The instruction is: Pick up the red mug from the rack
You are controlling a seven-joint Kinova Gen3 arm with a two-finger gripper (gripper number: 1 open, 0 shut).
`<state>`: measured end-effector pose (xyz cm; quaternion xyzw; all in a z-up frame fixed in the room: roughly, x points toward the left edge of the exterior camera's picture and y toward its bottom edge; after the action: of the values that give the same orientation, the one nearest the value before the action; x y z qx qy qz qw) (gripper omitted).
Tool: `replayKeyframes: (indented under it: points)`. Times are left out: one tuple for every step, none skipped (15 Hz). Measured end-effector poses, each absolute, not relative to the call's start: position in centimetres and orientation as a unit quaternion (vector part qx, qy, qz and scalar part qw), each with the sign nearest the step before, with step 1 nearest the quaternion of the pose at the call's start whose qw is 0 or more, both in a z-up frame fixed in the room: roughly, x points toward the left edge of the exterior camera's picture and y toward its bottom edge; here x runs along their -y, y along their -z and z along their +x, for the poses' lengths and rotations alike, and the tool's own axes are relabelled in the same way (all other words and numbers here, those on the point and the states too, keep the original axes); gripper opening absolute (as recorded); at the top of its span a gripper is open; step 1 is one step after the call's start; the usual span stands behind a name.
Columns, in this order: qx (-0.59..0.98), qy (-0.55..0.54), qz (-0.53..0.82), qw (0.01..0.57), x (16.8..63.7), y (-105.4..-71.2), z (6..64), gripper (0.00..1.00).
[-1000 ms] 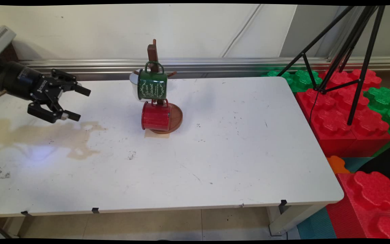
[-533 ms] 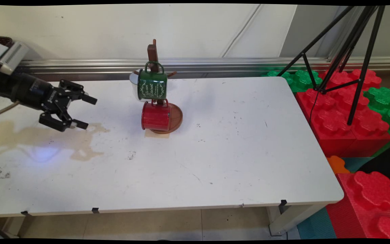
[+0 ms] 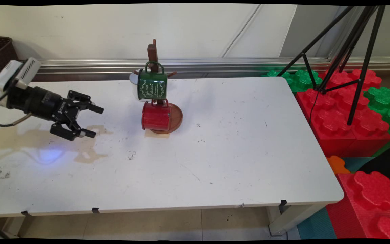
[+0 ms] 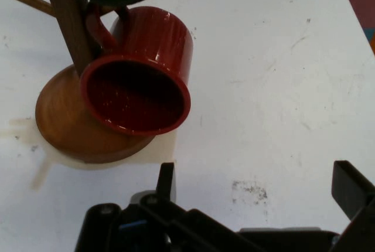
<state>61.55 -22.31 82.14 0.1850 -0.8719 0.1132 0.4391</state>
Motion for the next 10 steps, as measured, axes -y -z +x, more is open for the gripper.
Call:
replayKeyframes:
  points:
    - [0.871,-0.113,0.187,0.44,22.4,-81.7,61.4,1.0]
    - [0.87,-0.113,0.188,0.441,22.4,-81.5,61.4,1.0]
    - [0.869,-0.114,0.19,0.442,22.5,-81.1,61.3,1.0]
    - [0.868,-0.113,0.191,0.444,22.5,-80.8,61.2,1.0]
    - [0.867,-0.113,0.193,0.445,22.6,-80.5,61.1,1.0]
    - [0.865,-0.113,0.194,0.448,22.7,-80.2,61.0,1.0]
    - [0.864,-0.112,0.196,0.451,22.8,-80.0,60.8,1.0]
    - [0.862,-0.112,0.198,0.453,22.8,-79.8,60.7,1.0]
    - [0.861,-0.112,0.199,0.455,22.9,-79.6,60.6,1.0]
    - [0.859,-0.112,0.201,0.457,23.1,-79.4,60.5,1.0]
